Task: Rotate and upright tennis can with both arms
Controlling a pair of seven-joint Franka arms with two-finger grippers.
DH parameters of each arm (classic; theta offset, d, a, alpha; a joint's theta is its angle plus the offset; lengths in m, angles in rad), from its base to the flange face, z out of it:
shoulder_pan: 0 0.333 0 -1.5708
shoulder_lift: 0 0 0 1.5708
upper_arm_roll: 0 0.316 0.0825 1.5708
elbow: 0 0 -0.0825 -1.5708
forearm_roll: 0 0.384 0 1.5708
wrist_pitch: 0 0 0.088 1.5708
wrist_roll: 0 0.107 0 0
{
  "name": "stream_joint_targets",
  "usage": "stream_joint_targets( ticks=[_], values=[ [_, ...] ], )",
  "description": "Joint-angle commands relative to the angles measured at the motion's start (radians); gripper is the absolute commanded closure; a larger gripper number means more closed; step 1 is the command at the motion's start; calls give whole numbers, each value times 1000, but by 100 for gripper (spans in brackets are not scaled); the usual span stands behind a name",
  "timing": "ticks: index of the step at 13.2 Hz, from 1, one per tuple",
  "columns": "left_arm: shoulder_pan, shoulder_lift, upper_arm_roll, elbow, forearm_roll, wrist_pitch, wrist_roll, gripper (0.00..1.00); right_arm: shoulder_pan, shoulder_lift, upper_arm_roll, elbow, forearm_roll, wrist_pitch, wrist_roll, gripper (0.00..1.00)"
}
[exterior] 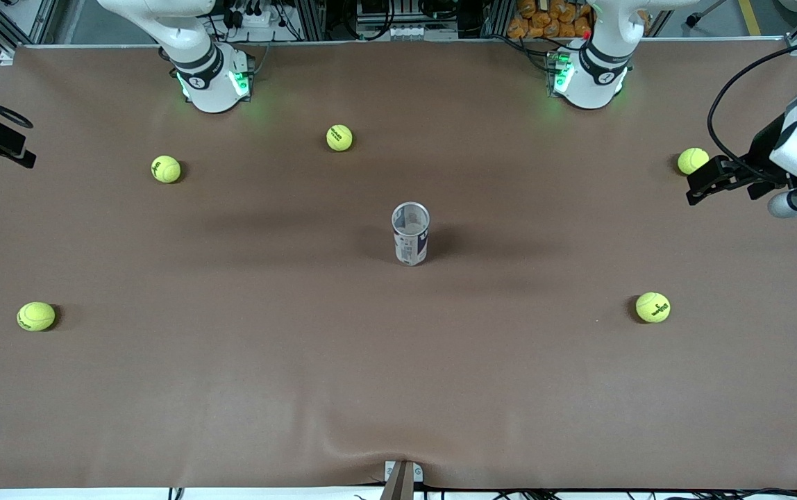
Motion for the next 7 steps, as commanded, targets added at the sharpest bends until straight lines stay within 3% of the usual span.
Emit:
stream_joint_targets(
  ticks=[1, 7],
  values=[
    [-3, -17, 41, -24, -7, 14, 84, 0, 7, -4, -2, 2, -9, -9, 6, 0],
    [-4, -15, 44, -23, -10, 7, 23, 0, 7, -4, -2, 2, -9, -9, 6, 0]
  ],
)
